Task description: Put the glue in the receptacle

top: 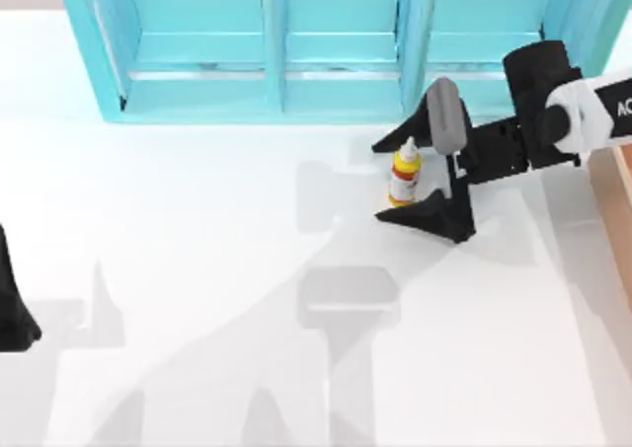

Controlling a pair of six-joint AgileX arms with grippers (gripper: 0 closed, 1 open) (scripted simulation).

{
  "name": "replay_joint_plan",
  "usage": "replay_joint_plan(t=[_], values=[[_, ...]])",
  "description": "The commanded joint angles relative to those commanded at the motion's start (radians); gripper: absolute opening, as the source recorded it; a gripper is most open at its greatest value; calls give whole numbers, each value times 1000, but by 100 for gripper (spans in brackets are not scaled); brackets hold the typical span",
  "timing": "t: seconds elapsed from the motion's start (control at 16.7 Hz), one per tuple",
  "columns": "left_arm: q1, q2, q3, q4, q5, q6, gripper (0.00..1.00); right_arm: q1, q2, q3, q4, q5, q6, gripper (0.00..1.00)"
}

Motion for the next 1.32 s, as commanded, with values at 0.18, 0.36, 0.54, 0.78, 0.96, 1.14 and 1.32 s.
replay_joint_plan(t=[0.18, 0.36, 0.54, 0.78, 0.96, 1.14, 1.32], values=[[0, 0, 0, 0, 0, 0, 100, 0, 0, 0, 0, 0, 0, 100], [0, 0, 0, 0, 0, 0, 100, 0, 0, 0, 0, 0, 0, 77], [0, 0, 0, 0, 0, 0, 100, 0, 0, 0, 0, 0, 0, 55], [0, 0, 0, 0, 0, 0, 100, 0, 0, 0, 0, 0, 0, 25], [0, 0, 0, 0, 0, 0, 100, 0, 0, 0, 0, 0, 0, 2], [0, 0, 0, 0, 0, 0, 100, 0, 0, 0, 0, 0, 0, 0], [0, 0, 0, 0, 0, 0, 100, 0, 0, 0, 0, 0, 0, 0]])
